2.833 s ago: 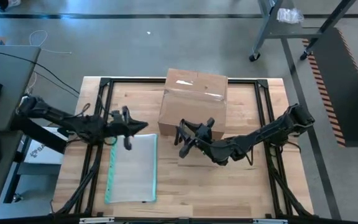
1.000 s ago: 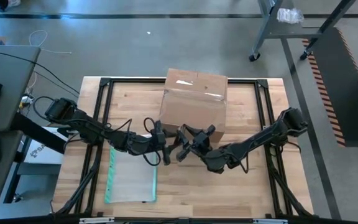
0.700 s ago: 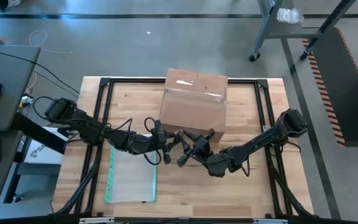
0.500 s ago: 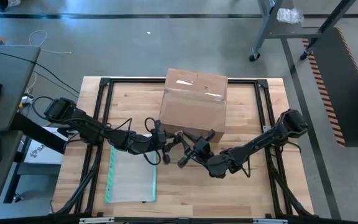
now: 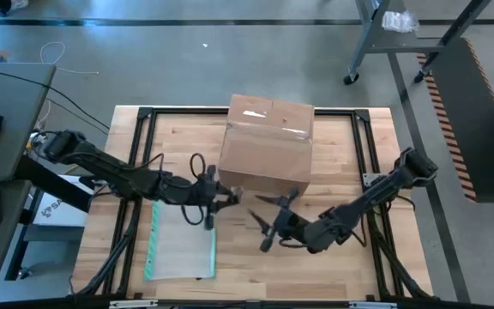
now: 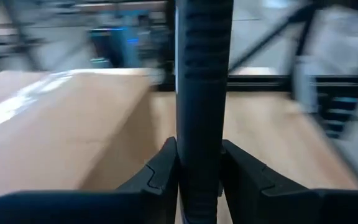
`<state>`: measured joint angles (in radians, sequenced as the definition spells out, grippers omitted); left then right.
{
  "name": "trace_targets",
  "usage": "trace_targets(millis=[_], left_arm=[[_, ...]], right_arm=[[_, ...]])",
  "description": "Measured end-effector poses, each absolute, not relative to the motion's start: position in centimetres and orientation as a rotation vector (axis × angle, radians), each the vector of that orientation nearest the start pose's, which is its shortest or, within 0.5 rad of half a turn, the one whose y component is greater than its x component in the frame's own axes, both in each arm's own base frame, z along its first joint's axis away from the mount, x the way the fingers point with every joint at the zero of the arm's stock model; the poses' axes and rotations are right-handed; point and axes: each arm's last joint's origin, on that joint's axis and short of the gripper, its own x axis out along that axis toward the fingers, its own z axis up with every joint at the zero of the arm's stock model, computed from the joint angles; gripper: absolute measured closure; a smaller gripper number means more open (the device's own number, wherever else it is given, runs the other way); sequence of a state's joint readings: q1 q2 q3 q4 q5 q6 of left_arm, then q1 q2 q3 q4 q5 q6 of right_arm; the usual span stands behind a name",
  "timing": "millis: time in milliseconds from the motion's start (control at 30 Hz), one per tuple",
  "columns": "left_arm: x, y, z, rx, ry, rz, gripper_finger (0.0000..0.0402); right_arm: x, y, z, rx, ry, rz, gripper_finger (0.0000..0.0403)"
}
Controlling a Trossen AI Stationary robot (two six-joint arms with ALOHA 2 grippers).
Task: Unpack boxes
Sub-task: Open the cardboard box using the black cutter
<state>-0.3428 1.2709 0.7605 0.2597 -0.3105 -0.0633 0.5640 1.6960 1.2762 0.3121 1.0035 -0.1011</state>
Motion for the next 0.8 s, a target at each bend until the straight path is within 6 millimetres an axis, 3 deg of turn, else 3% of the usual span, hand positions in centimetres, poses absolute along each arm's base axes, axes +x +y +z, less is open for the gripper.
trace_targets(millis=[167, 300, 433, 633, 800], left_arm=[[26.6, -9.2, 26.4, 0.003, 0.228, -0.21, 0.0329], [26.9, -9.4, 26.0, -0.002, 0.243, -0.215, 0.0329], [27.0, -9.4, 25.8, -0.012, 0.244, -0.214, 0.0329], [27.0, -9.5, 25.8, -0.013, 0.248, -0.213, 0.0329], [26.8, -9.8, 25.7, 0.022, 0.263, -0.212, 0.0281]], right_arm=[[35.3, 16.3, 30.4, -0.043, 0.149, -0.254, 0.0148], [36.5, 14.8, 30.6, 0.032, 0.138, -0.072, 0.0147], [37.0, 13.7, 30.7, 0.051, 0.138, -0.032, 0.0204], [37.0, 13.5, 30.6, 0.026, 0.139, -0.05, 0.0365], [37.0, 13.4, 30.6, 0.064, 0.139, -0.092, 0.0365]])
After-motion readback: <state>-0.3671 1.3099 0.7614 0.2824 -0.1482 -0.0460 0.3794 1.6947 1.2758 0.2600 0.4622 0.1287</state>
